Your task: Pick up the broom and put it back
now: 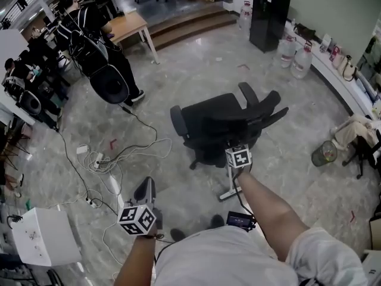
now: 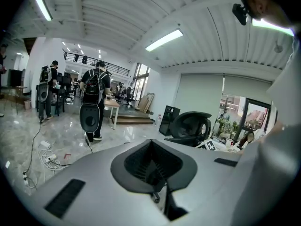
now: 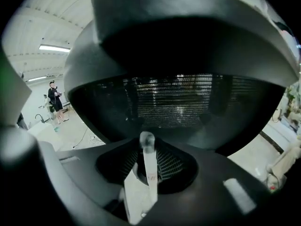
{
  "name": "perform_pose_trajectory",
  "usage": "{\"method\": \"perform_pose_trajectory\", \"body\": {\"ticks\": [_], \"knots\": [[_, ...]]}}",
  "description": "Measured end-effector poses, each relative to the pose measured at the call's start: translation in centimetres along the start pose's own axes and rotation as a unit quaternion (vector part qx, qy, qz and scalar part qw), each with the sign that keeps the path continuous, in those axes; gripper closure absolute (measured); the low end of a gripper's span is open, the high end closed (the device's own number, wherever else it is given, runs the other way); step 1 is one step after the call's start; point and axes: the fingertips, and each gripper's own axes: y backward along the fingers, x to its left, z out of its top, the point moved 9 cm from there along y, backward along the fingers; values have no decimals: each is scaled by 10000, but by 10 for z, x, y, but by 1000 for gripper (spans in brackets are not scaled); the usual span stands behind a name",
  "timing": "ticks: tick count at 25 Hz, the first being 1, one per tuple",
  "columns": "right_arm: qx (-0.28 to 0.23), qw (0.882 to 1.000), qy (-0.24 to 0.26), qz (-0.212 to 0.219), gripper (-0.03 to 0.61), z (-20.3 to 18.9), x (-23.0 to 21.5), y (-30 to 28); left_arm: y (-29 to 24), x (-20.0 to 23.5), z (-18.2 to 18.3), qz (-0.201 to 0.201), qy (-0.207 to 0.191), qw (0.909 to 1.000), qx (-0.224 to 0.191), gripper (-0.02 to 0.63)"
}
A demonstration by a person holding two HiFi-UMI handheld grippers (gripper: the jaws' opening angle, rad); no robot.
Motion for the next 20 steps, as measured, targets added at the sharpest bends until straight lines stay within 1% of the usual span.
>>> {"method": "perform_pose_trajectory", "body": {"ticks": [3, 6, 10, 15, 20], "knots": [[30, 9998, 214, 31, 438, 2, 7, 4, 1, -2, -1, -43, 44, 10000, 10, 606], [-15, 9996, 275, 44, 437, 3, 17, 17, 1, -4, -2, -162, 76, 9998, 19, 606], [-187, 9989, 369, 237, 439, 6, 44, 39, 2, -12, -5, -299, 82, 9995, 14, 606], [-590, 9940, 560, 734, 440, 26, 90, 83, 0, -27, -4, -502, 57, 9987, -43, 606], [-1052, 9822, 696, 1392, 454, 56, 145, 128, 3, -41, -3, -635, -13, 9979, -158, 606]]}}
